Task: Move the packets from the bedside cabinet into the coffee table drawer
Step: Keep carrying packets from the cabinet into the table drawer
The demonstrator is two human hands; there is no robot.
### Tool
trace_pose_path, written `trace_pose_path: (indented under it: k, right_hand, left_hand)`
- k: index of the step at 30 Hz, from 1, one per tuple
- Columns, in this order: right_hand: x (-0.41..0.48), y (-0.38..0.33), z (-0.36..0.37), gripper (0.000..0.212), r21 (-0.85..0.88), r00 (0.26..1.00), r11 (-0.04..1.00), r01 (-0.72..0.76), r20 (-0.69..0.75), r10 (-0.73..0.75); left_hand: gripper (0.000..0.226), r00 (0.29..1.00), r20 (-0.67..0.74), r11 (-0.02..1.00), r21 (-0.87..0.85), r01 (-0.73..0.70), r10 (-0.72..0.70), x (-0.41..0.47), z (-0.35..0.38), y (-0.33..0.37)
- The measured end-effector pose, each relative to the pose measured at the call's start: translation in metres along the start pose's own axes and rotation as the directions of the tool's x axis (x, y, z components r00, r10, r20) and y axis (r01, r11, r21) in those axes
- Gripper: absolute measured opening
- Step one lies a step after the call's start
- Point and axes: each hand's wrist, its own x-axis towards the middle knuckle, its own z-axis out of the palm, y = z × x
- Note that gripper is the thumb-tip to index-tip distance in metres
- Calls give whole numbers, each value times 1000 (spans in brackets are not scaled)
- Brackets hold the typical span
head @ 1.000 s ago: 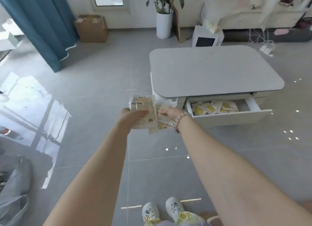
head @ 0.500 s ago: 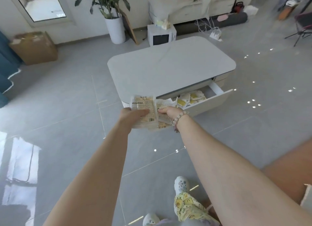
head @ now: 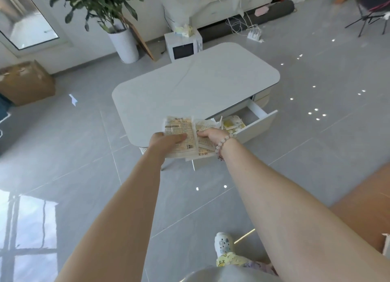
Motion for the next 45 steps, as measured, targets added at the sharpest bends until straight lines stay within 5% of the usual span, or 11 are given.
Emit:
trace_pose_path:
  k: [21, 31, 45]
  right_hand:
    - [81, -9, -151, 32, 161, 978, 980, -119, -153, 144]
    - [152, -62, -187, 62, 68, 969, 983, -169, -169, 178]
    - [276, -104, -206, 60, 131, 948, 962, -241, -180, 262]
  left_hand:
    - [25, 985, 175, 989, 147, -23, -3, 83, 159, 81]
    - [20, 960, 279, 987, 153, -53, 8, 167, 201, 139]
    - [22, 948, 295, 980, 191, 62, -118, 289, 234, 167]
